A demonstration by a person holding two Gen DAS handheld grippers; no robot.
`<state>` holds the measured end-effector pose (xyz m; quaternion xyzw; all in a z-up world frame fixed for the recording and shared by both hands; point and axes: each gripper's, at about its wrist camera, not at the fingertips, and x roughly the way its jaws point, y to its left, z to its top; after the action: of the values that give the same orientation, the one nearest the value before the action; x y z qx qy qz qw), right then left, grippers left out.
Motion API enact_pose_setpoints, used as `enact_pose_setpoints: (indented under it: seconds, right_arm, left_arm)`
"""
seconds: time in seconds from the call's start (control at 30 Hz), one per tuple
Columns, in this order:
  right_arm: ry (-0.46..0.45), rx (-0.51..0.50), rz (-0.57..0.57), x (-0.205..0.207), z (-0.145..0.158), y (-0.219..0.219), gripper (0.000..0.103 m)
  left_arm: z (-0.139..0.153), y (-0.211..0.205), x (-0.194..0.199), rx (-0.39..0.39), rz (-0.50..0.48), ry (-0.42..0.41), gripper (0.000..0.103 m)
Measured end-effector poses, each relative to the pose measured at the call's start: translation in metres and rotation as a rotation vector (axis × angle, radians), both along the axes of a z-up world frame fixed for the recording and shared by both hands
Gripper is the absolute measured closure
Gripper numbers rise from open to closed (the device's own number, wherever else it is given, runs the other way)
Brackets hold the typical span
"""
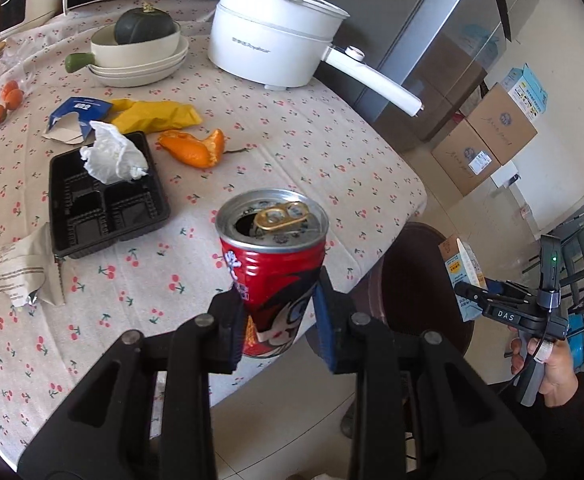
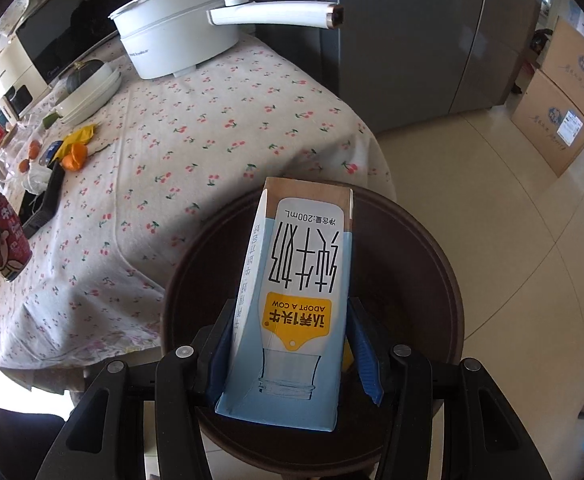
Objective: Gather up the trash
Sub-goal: 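Carry the red can and milk carton over the brown bin and release both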
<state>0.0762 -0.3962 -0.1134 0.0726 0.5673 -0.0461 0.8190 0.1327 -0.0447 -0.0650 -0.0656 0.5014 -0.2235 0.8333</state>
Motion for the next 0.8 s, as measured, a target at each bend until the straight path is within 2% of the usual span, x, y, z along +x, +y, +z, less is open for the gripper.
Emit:
enact_pose_setpoints:
  seconds: [0.43, 0.6, 0.8]
  right_arm:
    - [0.086, -0.039, -0.082, -0.028, -0.035, -0.047, 0.049]
    - [0.091, -0.041, -0.1, -0.034, -0.036, -0.057, 0.049]
    - [0.094, 0.011, -0.144, -0.042, -0.034, -0.071, 0.048]
  left_arm:
    - [-0.013, -0.069, -0.012, -0.004, -0.136, 0.038, 0.071]
    - [-0.019, -0.095, -0.017, 0.004, -0.2, 0.043, 0.071]
    - [-0.029, -0.128, -0.019, -0.008, -0.275, 0.053, 0.071]
